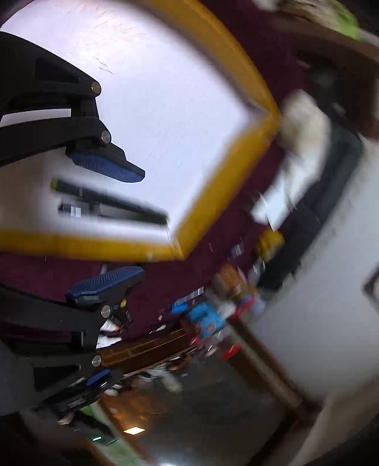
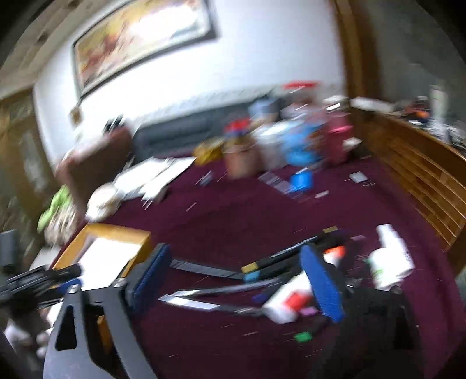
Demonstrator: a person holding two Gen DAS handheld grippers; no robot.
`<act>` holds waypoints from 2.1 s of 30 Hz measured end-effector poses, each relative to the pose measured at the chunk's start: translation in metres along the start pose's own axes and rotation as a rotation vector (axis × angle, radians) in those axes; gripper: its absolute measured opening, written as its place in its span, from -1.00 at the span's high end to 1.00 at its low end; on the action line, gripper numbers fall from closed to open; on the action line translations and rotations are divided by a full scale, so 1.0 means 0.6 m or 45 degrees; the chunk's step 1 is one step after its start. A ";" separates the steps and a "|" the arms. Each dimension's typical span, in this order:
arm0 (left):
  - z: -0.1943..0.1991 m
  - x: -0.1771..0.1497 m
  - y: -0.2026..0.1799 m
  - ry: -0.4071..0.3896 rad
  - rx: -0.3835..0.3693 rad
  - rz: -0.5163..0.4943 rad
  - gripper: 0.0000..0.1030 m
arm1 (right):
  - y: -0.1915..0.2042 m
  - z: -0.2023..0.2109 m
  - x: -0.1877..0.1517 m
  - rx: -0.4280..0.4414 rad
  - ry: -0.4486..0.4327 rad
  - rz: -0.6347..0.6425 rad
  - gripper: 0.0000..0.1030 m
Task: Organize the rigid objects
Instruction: 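Move the left tool back over the pens on the table, then grasp the clear ballpoint pen with the left tool and lift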
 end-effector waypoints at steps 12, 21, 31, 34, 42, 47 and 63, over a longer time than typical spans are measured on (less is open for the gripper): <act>-0.107 -0.101 -0.246 0.181 0.259 -0.649 -0.43 | -0.194 -0.054 -0.034 -0.081 0.077 -0.237 -0.71; -0.236 -0.093 -0.294 0.166 0.649 -0.991 -0.44 | -0.206 -0.066 -0.051 -0.003 0.091 -0.273 -0.71; -0.242 -0.135 -0.261 0.406 0.463 -0.911 -0.14 | -0.213 -0.077 -0.062 0.008 0.136 -0.305 -0.71; -0.233 -0.177 -0.269 0.421 0.449 -0.987 -0.08 | -0.217 -0.084 -0.067 0.009 0.165 -0.320 -0.71; -0.206 -0.187 -0.307 0.422 0.352 -0.990 0.06 | -0.223 -0.092 -0.077 0.006 0.212 -0.340 -0.71; -0.242 -0.162 -0.306 0.401 0.448 -0.996 0.74 | -0.219 -0.095 -0.079 0.001 0.229 -0.327 -0.71; -0.280 -0.174 -0.311 0.348 0.574 -1.065 0.89 | -0.220 -0.108 -0.085 0.013 0.274 -0.351 -0.71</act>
Point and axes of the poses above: each gripper's, at about its wrist camera, not at the fingertips, and z roughly against the way its jaws point, y to its left, x to its top, the point moved 7 cm from there along -z, roughly the way its jaws point, and after that the axes turned 12 degrees about y, right-handed, at the moved point
